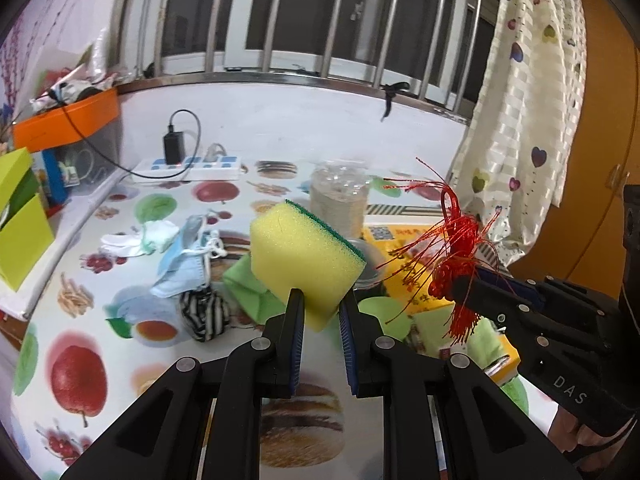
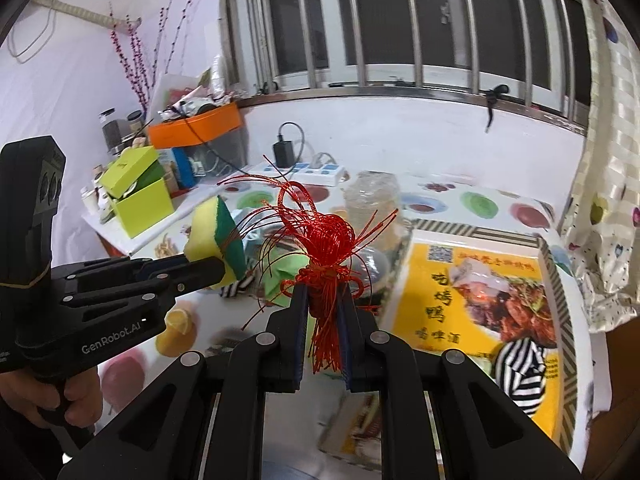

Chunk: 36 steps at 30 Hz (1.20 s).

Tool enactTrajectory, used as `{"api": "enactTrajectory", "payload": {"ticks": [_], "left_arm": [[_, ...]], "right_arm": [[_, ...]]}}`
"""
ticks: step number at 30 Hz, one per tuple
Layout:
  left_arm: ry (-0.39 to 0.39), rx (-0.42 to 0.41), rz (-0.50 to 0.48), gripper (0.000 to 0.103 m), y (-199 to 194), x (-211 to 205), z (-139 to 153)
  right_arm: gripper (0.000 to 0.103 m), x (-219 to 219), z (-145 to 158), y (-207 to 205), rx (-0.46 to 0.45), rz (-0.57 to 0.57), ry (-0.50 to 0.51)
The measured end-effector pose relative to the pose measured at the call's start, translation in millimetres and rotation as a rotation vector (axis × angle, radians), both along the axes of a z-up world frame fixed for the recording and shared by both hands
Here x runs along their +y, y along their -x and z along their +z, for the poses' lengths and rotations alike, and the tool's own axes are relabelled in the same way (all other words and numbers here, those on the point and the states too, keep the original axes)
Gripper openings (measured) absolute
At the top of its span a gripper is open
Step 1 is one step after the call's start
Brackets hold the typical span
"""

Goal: Organize soft objects
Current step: 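Carry the sponge to the box with the left gripper while the right carries the tassel, then lower the sponge into the box and open the left gripper while the right releases the tassel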

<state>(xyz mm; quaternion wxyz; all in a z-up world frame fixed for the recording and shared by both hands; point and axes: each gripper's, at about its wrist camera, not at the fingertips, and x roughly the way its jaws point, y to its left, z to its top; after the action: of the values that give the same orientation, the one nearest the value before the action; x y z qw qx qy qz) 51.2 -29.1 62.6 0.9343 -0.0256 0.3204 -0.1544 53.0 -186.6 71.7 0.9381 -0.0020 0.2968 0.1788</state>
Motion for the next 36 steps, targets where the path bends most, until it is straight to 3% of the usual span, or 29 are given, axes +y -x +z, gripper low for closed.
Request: {"api": "enactTrajectory", "payload": {"ticks": [18, 36], "left_arm": [[0.002, 0.013, -0.13, 0.017, -16.6, -60.7, -3.7], [-0.032, 0.087, -0.249, 0.017, -39.9, -118.0, -34.5]], "right_arm": [[0.015, -66.0, -9.6, -6.7, 0.035, -0.17, -0.01], [0.015, -98.5, -36.1, -24.4, 0.11, -0.23, -0.008]]}}
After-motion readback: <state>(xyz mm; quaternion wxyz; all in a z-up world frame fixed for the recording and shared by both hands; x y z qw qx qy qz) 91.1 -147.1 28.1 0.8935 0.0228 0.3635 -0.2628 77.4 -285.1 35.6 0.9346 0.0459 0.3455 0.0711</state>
